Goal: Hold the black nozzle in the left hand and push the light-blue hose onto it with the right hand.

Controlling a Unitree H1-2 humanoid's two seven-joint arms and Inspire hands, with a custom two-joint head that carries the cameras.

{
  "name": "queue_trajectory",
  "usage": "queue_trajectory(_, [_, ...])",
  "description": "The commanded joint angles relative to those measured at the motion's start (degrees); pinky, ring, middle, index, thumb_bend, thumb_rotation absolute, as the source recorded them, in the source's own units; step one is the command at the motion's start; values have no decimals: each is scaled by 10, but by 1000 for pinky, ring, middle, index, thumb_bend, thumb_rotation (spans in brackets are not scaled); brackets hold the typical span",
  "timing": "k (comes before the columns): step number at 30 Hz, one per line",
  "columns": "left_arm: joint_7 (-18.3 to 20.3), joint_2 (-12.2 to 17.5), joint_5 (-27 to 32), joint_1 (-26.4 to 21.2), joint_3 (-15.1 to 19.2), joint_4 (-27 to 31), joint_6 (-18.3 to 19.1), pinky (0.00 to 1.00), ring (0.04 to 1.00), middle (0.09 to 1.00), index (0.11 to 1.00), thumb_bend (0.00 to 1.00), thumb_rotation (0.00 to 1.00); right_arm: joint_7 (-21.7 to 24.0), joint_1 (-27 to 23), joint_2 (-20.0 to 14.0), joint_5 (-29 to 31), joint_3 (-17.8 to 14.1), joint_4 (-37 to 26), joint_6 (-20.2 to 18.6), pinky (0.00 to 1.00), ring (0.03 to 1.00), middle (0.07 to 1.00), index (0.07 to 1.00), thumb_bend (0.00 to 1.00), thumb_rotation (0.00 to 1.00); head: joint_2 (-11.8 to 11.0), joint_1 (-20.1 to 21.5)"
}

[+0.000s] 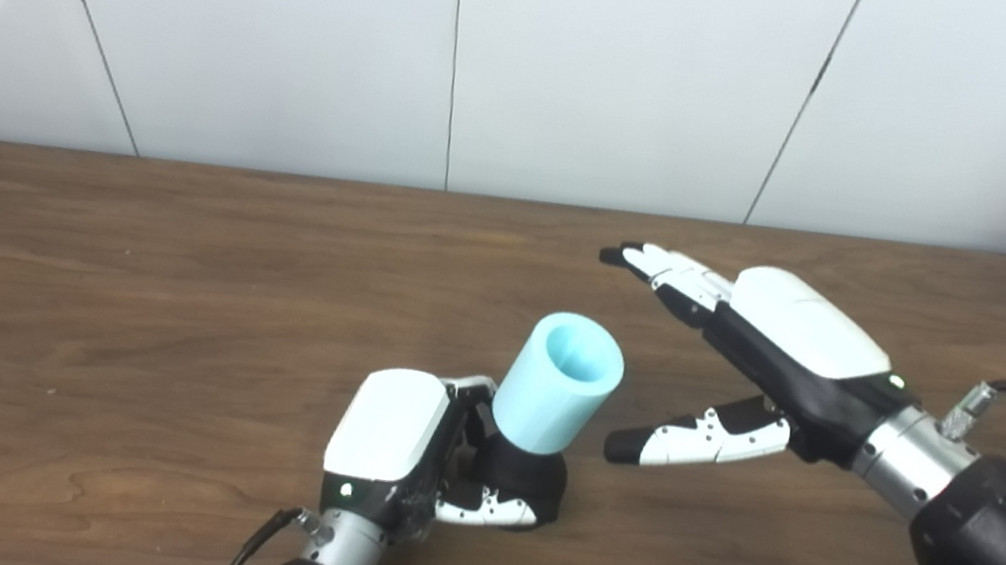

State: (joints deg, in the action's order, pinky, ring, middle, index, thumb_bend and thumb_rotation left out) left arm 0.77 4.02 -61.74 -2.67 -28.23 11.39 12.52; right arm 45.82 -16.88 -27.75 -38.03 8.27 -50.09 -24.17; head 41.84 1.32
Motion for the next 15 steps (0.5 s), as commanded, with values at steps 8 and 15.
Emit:
queue_trajectory(8, [22,11,-6,4,1,-9,3,387,438,445,524,503,0,7,0,31,-30,16,-43,26,902,996,999,997,676,914,-1,0])
queue_trajectory(15, [20,13,-5,3,2,-10,1,375,431,441,526,503,0,16,25,48,-62,20,-43,84,995,1000,1000,1000,668,945,-1,1])
